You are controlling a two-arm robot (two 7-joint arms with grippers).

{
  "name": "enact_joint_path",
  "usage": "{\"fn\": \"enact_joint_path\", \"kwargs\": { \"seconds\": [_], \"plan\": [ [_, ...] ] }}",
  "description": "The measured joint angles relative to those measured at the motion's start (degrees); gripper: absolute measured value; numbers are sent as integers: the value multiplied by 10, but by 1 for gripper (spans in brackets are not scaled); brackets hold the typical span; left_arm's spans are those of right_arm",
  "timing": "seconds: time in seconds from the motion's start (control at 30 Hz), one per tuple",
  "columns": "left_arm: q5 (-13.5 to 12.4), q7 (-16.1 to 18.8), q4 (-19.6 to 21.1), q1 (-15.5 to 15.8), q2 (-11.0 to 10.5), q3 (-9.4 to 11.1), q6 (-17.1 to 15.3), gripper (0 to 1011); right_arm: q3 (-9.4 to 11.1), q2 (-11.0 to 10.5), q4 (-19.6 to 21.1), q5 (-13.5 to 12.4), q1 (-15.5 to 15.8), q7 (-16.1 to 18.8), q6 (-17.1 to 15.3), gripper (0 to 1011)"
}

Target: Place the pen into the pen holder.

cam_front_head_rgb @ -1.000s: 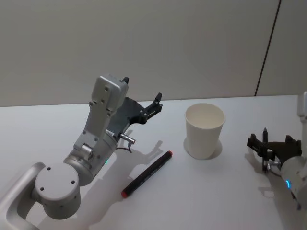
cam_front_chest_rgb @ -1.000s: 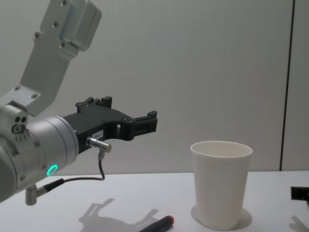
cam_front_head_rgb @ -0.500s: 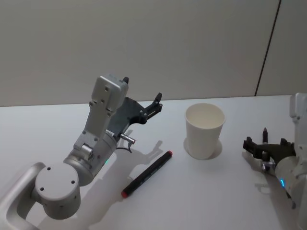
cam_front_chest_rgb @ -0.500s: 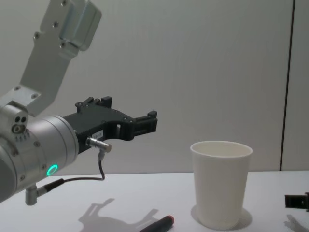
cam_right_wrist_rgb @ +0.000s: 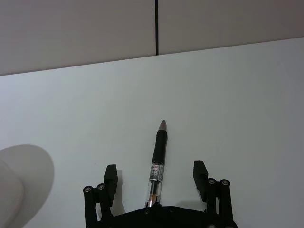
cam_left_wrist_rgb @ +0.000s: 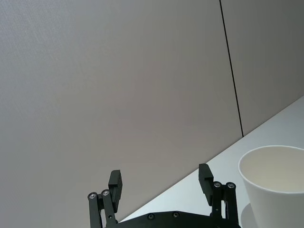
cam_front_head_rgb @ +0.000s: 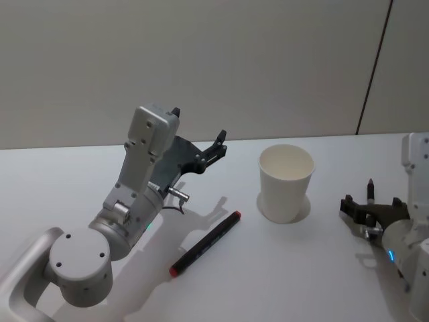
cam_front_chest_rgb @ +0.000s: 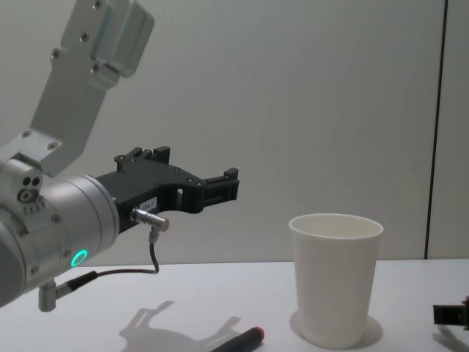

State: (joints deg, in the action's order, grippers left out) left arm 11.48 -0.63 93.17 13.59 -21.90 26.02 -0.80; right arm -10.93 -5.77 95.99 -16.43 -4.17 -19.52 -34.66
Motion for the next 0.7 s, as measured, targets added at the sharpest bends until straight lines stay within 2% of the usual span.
{"fn": "enact_joint_path", "kwargs": {
  "seconds": [0.7],
  "plan": [
    [0, 0, 0, 0, 0, 0, 0, 1001, 4, 13, -21, 9, -10, 5, -3, 981]
  ]
}}
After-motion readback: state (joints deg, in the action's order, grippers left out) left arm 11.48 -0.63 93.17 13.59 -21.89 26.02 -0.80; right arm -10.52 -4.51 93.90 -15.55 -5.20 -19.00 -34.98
